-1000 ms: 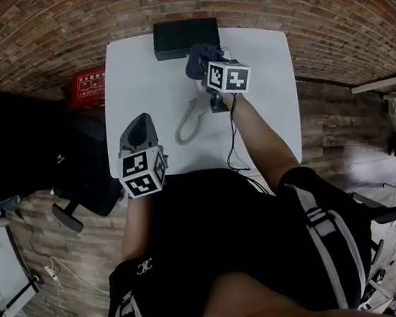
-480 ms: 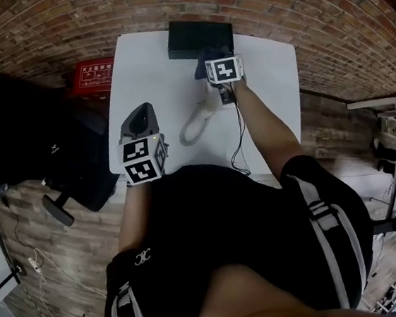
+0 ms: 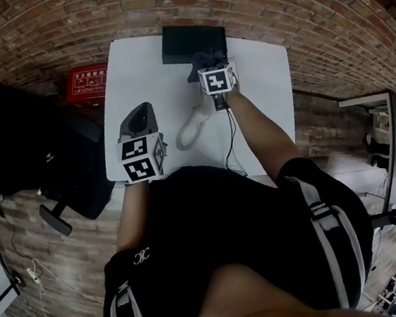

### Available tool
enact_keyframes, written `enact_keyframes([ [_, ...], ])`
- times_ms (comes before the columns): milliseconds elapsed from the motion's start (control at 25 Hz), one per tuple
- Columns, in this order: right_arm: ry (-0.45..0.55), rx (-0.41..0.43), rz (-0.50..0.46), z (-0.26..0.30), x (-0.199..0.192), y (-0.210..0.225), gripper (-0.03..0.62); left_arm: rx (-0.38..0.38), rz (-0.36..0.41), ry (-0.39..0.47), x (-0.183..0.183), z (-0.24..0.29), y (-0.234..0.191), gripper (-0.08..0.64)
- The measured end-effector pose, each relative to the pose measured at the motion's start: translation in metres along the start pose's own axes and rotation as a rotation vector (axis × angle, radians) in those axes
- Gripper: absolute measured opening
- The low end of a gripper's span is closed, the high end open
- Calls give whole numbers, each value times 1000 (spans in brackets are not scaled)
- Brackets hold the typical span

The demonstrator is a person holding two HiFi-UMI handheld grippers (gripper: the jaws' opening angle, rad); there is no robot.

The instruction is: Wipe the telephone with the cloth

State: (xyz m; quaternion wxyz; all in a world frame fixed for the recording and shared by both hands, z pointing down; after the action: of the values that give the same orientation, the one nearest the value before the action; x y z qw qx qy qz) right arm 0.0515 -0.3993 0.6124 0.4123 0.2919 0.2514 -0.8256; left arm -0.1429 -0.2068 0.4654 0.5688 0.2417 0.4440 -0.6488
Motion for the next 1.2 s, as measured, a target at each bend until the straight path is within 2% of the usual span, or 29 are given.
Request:
enact_keyframes([
  [200,-6,14,-14,-12,-8,-8,23,-21,-3,-2,1,2,-3,-3],
  [280,30,19,-14,-17,-8,-13,23,-30,-1,-1,3,4,-2,-3],
  [520,40,24,-72,-28,-20,-31,23,-54,34,-16,2,7,6,-3],
  [1200,135,122,16,-58,-57,-42,23,-63,92,-55,-4,9,21,-3],
])
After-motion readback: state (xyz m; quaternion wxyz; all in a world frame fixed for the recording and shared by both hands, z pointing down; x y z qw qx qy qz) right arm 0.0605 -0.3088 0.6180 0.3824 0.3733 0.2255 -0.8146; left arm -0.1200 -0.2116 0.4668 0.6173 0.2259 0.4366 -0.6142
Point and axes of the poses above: the fingertips, and each gripper's own axes: z forward along the fingers, y to its right, x out of its top, the point moved 4 cm from there along -z, backward along the fingers, and after that the axes turned 9 degrees about -z, right-handed, at the moved point
